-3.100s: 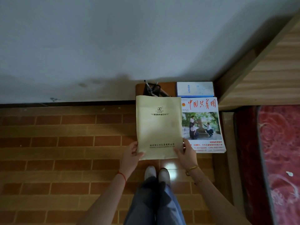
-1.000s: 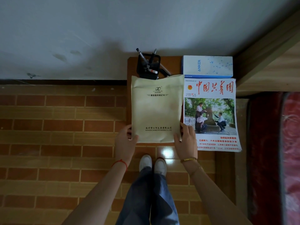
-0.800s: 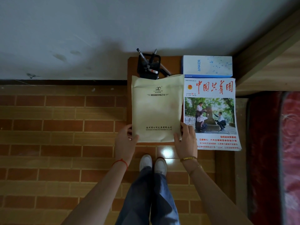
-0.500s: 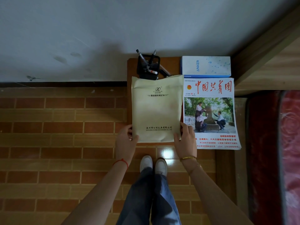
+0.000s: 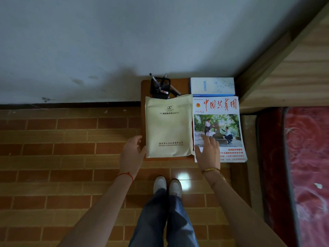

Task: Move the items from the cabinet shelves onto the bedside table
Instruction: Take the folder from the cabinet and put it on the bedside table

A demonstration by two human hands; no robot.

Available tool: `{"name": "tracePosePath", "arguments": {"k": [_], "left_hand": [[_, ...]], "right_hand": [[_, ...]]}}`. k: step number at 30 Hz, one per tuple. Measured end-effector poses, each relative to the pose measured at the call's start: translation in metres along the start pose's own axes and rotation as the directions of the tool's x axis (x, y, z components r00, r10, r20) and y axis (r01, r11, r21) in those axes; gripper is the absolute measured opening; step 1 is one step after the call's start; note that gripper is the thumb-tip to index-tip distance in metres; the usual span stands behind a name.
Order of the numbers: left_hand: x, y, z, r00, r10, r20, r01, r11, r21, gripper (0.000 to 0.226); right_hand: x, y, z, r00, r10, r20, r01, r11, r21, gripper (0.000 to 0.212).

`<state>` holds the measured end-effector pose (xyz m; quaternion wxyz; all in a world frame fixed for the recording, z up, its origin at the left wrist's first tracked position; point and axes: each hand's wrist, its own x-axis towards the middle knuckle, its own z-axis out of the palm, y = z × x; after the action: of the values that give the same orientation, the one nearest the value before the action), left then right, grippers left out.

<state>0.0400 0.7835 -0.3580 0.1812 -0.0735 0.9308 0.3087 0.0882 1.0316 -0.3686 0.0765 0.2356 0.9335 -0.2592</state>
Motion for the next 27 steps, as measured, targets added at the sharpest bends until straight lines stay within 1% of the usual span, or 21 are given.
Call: {"name": "tracePosePath", "arguments": {"k": [3, 7, 11, 15, 18, 22, 27], "left_hand": [[-0.017, 0.029, -0.043, 0.993, 0.12, -0.021, -0.118, 0.99, 0.076, 0.042], [-0.053, 0.068, -0.105, 0.94, 0.33, -0.083, -0.313, 0.935, 0.166, 0.039], [-0.096, 0.097, -0.157, 0.891, 0.44, -0.107, -0.412, 0.886, 0.21, 0.039], [-0.141, 0.116, -0.196, 0.846, 0.517, -0.126, -0.481, 0.844, 0.236, 0.04], [-0.172, 0.122, -0.214, 0.825, 0.55, -0.132, -0.51, 0.824, 0.247, 0.041], [-0.206, 0.125, -0.226, 0.796, 0.59, -0.136, -0.545, 0.797, 0.26, 0.04], [-0.233, 0.129, -0.232, 0.773, 0.624, -0.119, -0.576, 0.767, 0.283, 0.039]], "right_hand": [[-0.011, -0.019, -0.044, 0.999, -0.034, -0.027, 0.034, 0.999, 0.005, 0.04], [-0.04, -0.045, -0.106, 0.992, -0.103, -0.079, 0.104, 0.994, 0.016, 0.034], [-0.082, -0.066, -0.163, 0.972, -0.19, -0.139, 0.192, 0.981, -0.001, 0.036], [-0.131, -0.08, -0.209, 0.943, -0.27, -0.195, 0.276, 0.961, 0.005, 0.034], [-0.164, -0.083, -0.234, 0.923, -0.314, -0.224, 0.323, 0.946, 0.002, 0.035], [-0.199, -0.083, -0.255, 0.907, -0.324, -0.27, 0.332, 0.943, -0.018, 0.037], [-0.225, -0.079, -0.271, 0.903, -0.314, -0.293, 0.321, 0.947, -0.025, 0.04]]}}
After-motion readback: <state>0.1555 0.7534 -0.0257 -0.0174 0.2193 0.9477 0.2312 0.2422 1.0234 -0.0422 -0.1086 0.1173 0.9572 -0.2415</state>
